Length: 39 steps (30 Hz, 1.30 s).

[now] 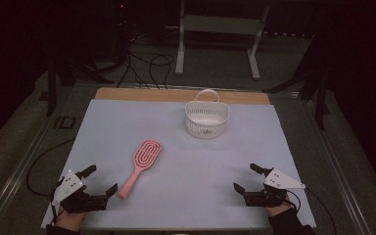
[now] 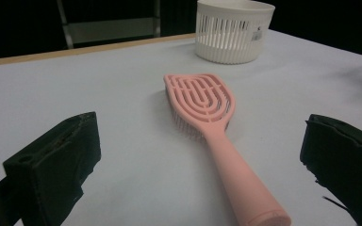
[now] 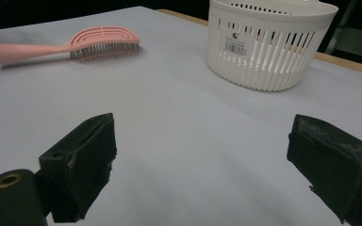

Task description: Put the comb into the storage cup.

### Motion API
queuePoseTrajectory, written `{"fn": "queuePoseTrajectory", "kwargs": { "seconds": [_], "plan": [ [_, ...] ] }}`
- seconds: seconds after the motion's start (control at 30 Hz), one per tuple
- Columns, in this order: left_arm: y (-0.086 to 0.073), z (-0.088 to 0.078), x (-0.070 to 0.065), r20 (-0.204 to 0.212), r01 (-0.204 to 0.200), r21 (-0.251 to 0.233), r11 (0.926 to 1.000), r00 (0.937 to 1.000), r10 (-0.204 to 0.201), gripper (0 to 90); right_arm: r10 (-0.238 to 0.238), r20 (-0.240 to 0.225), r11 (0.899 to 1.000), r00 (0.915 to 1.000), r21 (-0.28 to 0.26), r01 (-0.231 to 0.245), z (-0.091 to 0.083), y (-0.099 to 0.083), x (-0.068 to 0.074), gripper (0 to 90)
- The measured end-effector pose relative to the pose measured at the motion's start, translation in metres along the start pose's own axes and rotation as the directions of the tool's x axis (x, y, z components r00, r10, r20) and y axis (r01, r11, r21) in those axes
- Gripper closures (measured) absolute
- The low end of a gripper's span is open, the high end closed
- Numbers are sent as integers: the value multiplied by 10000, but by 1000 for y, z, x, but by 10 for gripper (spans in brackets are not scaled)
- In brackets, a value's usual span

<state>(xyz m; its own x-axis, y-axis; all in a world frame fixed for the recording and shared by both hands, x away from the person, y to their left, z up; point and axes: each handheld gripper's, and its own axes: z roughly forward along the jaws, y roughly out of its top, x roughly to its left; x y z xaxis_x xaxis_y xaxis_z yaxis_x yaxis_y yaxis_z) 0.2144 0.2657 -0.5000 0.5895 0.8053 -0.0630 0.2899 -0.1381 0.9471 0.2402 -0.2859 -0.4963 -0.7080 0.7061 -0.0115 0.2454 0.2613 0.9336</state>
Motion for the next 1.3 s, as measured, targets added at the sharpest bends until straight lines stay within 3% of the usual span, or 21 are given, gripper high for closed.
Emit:
{"fn": "queuePoseTrajectory", "kwargs": {
  "seconds": [0.17,0.7,1.3],
  "plan": [
    [-1,1,1,48,-28,103,9999,10000,28,0,-226,-9,9997,9997,128,226,3,-2,1,87],
    [1,0,-2,102,-119,204,9997,9999,117,0,-294,96,9995,9995,70,293,1,-1,2,88],
    [7,2,-5,113,-247,416,9988,9996,242,0,-145,48,9999,9999,21,145,2,0,4,88]
  ]
}}
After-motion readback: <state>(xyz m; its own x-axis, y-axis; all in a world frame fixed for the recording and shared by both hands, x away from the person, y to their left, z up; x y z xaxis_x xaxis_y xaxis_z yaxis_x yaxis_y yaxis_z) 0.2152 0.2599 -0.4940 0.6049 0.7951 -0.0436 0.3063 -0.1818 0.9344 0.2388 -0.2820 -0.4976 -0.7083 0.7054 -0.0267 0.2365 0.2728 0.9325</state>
